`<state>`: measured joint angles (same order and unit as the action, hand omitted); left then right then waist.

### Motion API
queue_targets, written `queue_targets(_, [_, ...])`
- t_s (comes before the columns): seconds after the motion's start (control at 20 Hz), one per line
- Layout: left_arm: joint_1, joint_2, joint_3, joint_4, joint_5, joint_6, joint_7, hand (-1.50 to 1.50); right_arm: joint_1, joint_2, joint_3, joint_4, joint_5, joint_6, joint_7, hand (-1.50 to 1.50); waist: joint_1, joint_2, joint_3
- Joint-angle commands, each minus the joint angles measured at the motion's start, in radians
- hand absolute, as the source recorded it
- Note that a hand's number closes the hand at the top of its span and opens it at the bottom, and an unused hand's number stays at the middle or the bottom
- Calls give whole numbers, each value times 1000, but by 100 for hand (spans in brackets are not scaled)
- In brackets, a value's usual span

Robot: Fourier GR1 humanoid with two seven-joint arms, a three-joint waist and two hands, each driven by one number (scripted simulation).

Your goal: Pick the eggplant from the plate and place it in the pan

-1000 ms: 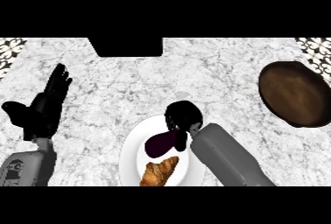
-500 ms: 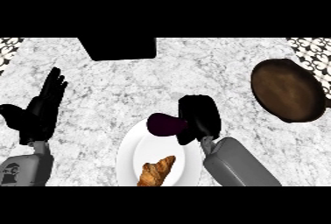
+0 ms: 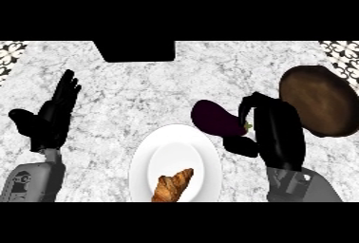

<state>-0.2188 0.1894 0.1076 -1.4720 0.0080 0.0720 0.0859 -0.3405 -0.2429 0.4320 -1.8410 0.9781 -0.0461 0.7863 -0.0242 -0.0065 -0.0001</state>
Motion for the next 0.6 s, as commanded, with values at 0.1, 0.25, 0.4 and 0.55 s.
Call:
queue_targets(0.1, [9,1,11,45,-1,-14,-68,0,61,-56,-261,-77,-188,-96,-108,150,12,8,1])
queue_targets(0.25, [-19,2,0,34,-2,-19,-27,0,-38,-116,-437,8,-333,-28,-157,150,19,9,1])
queue_targets(0.4, [-8,-8,-13,2,-6,-13,-3,0,3,-187,-528,246,-345,-112,-367,150,29,12,1])
queue_targets(0.55, [0,-16,-22,-34,-10,-8,13,0,-15,-226,-600,394,-362,-158,-499,150,33,10,1])
